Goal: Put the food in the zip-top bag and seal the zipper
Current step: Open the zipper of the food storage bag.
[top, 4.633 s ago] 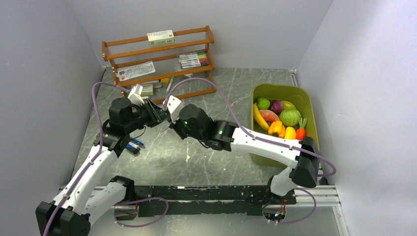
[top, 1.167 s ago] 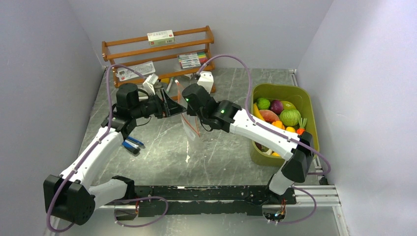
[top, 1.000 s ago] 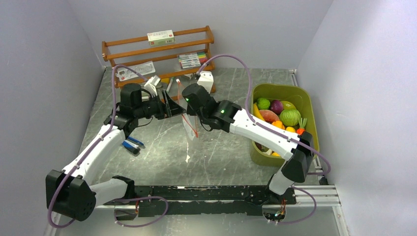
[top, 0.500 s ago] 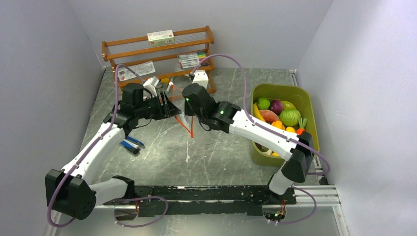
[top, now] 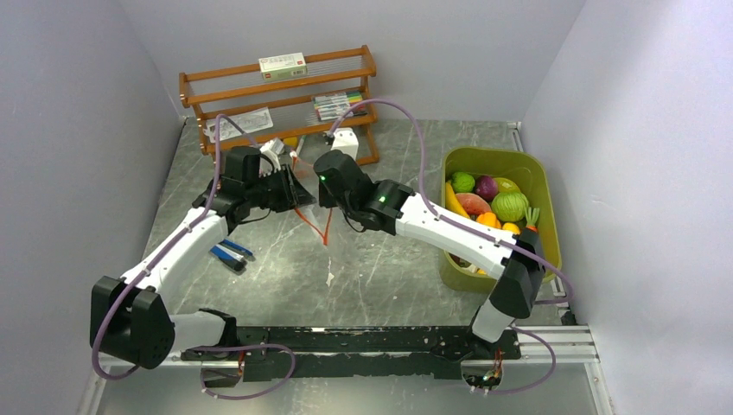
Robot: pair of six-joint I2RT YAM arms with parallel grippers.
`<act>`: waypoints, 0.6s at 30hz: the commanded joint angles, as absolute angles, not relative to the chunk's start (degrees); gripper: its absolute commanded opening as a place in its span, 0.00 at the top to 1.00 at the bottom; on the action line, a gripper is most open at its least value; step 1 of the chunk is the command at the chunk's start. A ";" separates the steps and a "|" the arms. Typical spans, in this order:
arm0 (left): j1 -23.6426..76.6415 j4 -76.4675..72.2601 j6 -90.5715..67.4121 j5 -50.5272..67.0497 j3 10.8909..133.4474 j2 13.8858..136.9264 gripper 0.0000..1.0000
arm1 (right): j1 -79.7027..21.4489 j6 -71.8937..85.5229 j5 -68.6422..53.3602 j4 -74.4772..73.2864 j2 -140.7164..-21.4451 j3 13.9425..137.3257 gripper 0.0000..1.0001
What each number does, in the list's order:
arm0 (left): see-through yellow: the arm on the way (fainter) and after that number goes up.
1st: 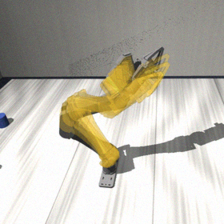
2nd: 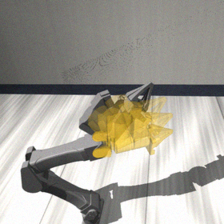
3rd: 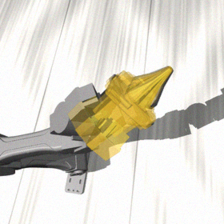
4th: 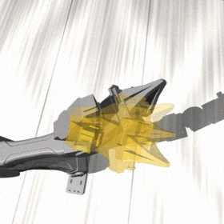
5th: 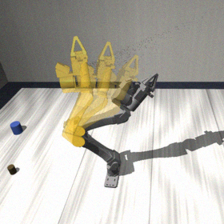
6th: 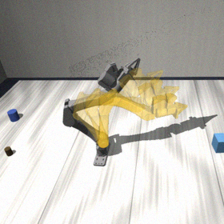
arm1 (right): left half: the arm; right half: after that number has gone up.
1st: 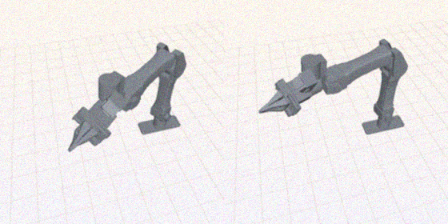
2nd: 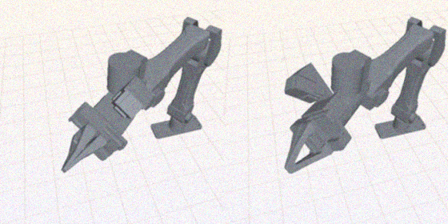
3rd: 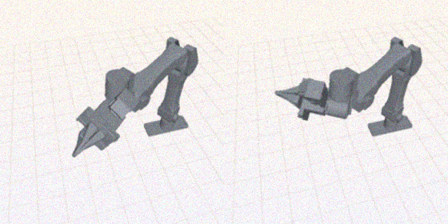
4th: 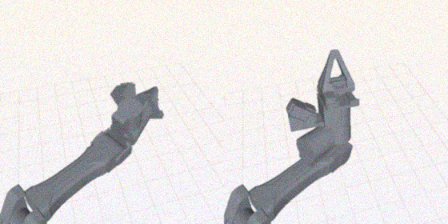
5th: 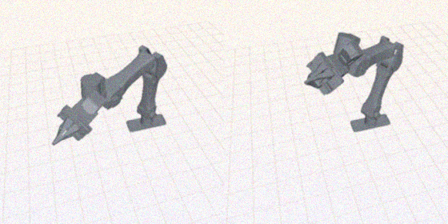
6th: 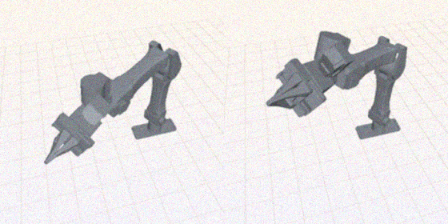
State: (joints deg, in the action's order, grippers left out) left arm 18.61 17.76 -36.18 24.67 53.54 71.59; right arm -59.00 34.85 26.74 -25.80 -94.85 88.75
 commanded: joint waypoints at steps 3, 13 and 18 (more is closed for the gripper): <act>18.92 25.99 -30.73 15.84 59.74 66.53 0.93 | -57.01 39.25 30.94 -27.43 -90.44 84.85 1.00; 18.98 32.32 -24.57 9.24 65.98 61.57 0.93 | -53.66 43.94 29.34 -24.58 -83.46 74.36 1.00; 18.97 28.74 -21.63 18.30 60.97 62.23 0.93 | -53.53 40.89 21.62 -18.80 -83.05 70.52 1.00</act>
